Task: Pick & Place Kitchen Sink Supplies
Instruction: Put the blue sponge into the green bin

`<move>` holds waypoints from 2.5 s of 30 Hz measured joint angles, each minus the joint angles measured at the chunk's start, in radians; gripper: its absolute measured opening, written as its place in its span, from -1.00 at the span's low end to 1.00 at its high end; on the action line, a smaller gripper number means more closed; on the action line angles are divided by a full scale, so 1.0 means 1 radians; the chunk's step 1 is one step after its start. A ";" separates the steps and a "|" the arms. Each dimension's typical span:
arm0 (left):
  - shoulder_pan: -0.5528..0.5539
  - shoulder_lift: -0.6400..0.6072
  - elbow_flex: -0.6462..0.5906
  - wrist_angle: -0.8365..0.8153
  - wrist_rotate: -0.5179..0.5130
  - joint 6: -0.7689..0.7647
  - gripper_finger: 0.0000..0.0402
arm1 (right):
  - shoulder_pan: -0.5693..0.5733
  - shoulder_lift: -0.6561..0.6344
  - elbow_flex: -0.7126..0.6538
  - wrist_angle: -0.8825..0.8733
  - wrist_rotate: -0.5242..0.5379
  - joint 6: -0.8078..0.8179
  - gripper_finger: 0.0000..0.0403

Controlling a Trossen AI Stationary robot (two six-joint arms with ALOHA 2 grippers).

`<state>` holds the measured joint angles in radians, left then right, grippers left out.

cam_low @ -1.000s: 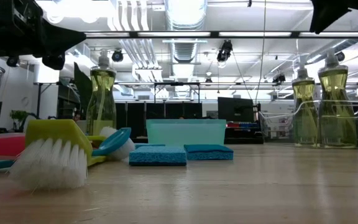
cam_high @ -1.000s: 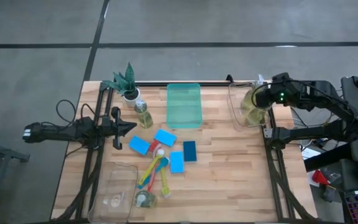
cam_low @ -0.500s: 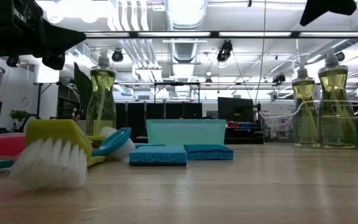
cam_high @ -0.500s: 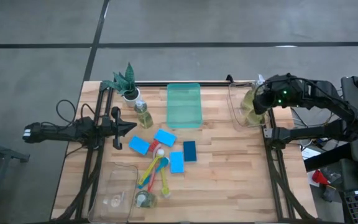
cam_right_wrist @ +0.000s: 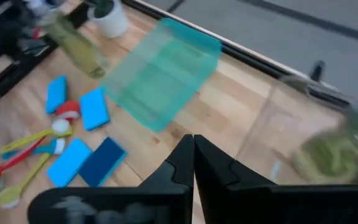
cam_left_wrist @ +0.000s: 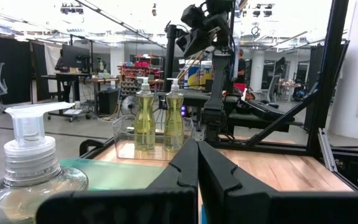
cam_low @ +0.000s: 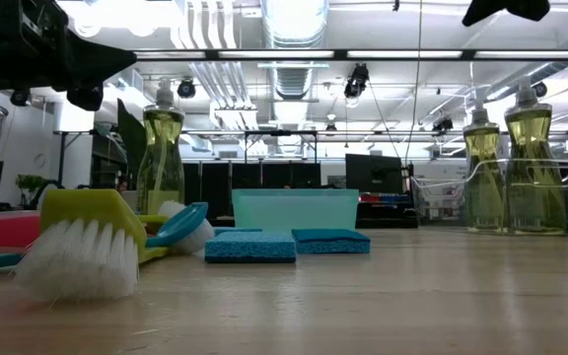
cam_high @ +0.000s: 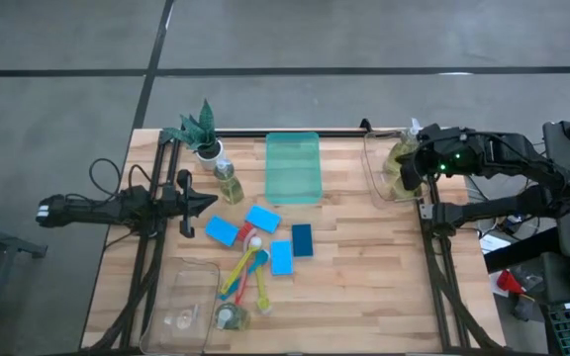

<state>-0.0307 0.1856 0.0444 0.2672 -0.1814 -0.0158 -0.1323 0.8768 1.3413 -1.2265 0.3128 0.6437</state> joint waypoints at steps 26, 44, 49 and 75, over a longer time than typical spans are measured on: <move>0.000 0.000 0.000 0.000 0.000 0.000 -0.99 | 0.301 0.210 -0.096 0.355 -0.002 -0.098 -0.96; 0.000 0.000 0.000 0.000 0.000 0.000 -0.99 | 0.313 0.655 -0.069 0.464 -0.192 -0.068 -0.96; 0.000 0.000 0.000 0.000 0.000 0.000 -0.99 | 0.343 0.760 0.005 0.478 -0.191 -0.193 -0.94; 0.000 0.000 0.000 -0.016 0.000 0.000 -0.99 | 0.403 1.188 0.275 0.289 -0.126 -0.412 0.02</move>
<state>-0.0305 0.1860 0.0444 0.2512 -0.1811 -0.0154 0.2712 2.0653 1.6165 -0.9379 0.1868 0.2312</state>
